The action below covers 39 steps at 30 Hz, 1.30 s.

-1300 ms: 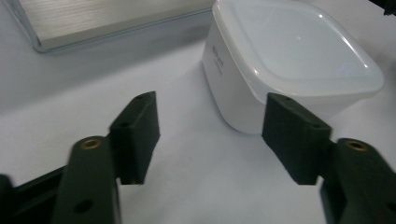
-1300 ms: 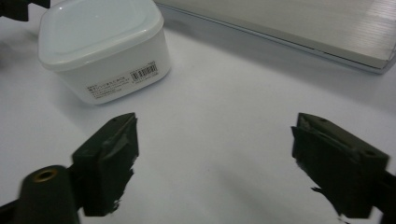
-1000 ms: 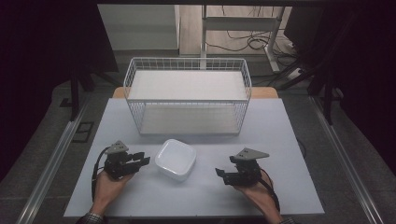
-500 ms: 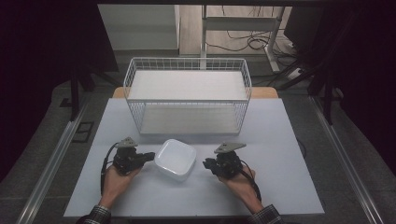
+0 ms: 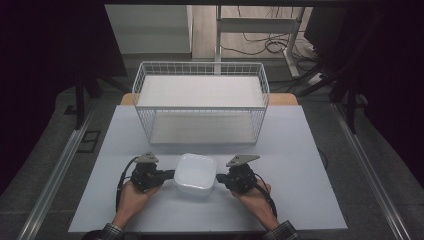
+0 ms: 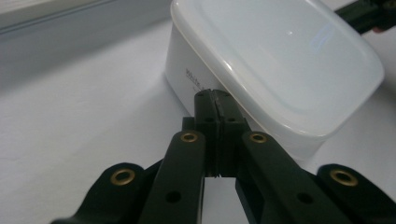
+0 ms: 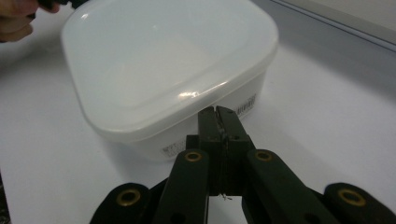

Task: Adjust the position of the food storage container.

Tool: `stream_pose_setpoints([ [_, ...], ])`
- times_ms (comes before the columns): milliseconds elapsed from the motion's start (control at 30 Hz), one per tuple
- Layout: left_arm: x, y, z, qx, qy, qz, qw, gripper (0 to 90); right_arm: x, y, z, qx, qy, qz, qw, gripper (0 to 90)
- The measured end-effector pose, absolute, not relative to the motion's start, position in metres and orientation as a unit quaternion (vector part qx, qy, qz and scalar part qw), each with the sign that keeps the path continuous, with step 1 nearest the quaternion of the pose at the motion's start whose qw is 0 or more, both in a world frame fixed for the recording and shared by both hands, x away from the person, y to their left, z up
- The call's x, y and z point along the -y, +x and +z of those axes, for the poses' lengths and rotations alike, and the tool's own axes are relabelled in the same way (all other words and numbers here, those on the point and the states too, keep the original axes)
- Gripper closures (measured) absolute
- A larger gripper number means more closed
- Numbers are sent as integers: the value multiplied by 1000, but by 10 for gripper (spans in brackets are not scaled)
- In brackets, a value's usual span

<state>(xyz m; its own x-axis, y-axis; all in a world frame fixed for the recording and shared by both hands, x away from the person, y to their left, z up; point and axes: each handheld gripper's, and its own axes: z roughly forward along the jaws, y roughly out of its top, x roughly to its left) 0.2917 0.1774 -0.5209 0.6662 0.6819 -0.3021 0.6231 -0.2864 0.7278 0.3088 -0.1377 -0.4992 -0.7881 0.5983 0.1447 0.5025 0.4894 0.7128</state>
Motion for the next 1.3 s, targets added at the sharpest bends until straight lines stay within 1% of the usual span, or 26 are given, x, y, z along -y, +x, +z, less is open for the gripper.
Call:
stream_pose_setpoints([
  [267,-164,289,-522,-399,802,16,444,900,152,312,-498,-858,335,384,67,887],
  [533,-149,285,-522,-388,806,13,447,900,166,309,-497,-855,348,376,81,888],
  [633,-150,285,-522,-387,806,15,449,900,168,310,-498,-854,350,379,77,887],
  [700,-153,284,-520,-387,806,33,448,893,166,310,-498,-856,344,377,80,885],
  [767,-157,283,-519,-390,802,41,451,853,166,309,-497,-857,341,375,90,866],
  [833,-161,283,-518,-394,798,47,453,791,168,308,-495,-856,342,377,95,839],
  [900,-163,281,-518,-396,799,56,450,711,173,307,-492,-851,344,383,103,802],
  [1067,-166,278,-518,-392,800,72,448,451,186,303,-487,-844,339,399,116,696],
  [1100,-166,277,-519,-389,801,76,449,451,186,303,-487,-844,339,399,116,696],
  [1133,-166,275,-519,-382,805,88,445,363,189,302,-486,-841,337,406,120,640],
  [1167,-166,275,-519,-382,805,88,445,334,191,301,-485,-841,334,407,122,615],
  [1233,-165,272,-521,-373,811,98,439,266,192,299,-486,-842,330,407,128,527],
  [1300,-166,270,-523,-371,814,98,436,219,194,297,-487,-845,322,406,132,409],
])
